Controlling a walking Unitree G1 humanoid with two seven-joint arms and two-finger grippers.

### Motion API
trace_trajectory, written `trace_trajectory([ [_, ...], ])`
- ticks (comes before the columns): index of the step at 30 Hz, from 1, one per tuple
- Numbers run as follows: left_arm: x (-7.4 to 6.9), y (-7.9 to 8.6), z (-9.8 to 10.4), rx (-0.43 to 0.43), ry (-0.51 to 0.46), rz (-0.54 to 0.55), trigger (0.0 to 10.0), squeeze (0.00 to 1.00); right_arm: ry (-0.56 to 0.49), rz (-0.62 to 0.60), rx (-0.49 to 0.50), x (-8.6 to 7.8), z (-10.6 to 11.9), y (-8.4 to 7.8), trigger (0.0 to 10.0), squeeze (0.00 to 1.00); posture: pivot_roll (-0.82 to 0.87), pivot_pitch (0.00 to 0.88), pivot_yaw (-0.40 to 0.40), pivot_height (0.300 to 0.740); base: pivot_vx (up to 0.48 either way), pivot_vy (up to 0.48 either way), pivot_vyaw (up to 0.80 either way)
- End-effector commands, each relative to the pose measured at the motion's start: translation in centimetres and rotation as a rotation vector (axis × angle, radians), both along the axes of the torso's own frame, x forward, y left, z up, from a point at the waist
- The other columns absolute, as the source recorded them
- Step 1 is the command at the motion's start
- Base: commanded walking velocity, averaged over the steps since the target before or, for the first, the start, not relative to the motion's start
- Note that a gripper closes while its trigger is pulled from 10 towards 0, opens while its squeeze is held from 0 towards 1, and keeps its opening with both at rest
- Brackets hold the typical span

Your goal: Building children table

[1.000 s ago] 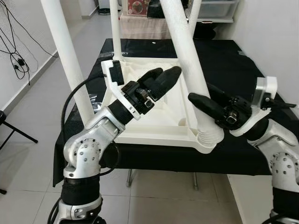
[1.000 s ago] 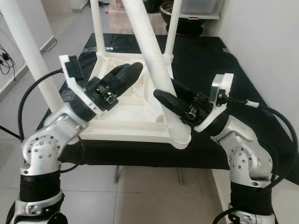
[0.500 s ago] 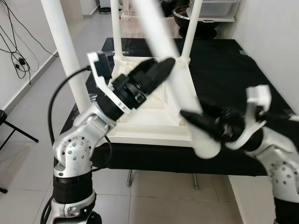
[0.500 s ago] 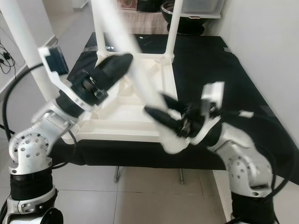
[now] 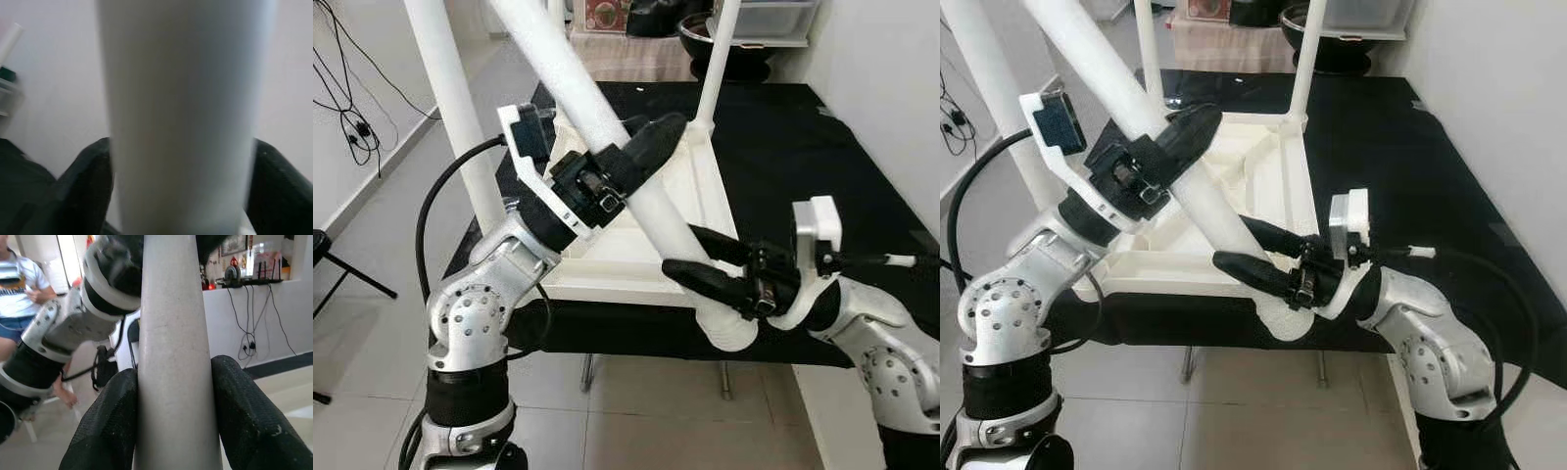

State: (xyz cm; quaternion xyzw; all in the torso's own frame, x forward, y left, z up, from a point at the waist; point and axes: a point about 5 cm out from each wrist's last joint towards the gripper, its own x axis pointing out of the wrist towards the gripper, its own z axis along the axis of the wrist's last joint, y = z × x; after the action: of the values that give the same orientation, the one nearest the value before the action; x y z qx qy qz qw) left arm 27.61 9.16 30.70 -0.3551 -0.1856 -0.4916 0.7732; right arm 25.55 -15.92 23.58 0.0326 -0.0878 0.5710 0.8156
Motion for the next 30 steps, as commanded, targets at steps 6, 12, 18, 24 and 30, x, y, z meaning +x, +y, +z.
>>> trace_trajectory([
  [6,-1.0,0.1,0.5,-0.027,-0.011,-0.094,0.0,0.00,-0.013,-0.039,-0.048,0.4,-0.3,-0.4,10.0,0.00,0.00,0.067,-0.012,0.740,0.000,0.000,0.00],
  [12,-1.3,-0.1,0.4,-0.015,-0.006,-0.109,0.0,0.00,-0.013,-0.045,-0.053,0.5,-0.3,-0.4,10.0,0.00,0.00,0.068,-0.013,0.740,0.000,0.000,0.00],
  [18,-1.4,0.0,0.3,-0.001,0.005,-0.110,0.0,0.00,0.005,-0.069,-0.081,0.6,-0.6,-0.1,10.0,0.00,0.00,0.068,-0.015,0.740,0.000,0.000,0.00],
  [24,-1.3,0.2,0.5,0.027,-0.012,-0.103,0.0,0.00,0.040,-0.102,-0.166,1.0,-1.4,-0.9,10.0,1.00,0.00,0.069,-0.016,0.740,0.000,0.000,0.00],
  [30,-1.2,0.0,0.5,0.188,-0.088,-0.115,0.0,0.00,0.096,-0.096,-0.516,-0.1,-4.1,-2.9,10.0,1.00,-0.01,0.067,-0.016,0.740,0.000,0.000,0.00],
])
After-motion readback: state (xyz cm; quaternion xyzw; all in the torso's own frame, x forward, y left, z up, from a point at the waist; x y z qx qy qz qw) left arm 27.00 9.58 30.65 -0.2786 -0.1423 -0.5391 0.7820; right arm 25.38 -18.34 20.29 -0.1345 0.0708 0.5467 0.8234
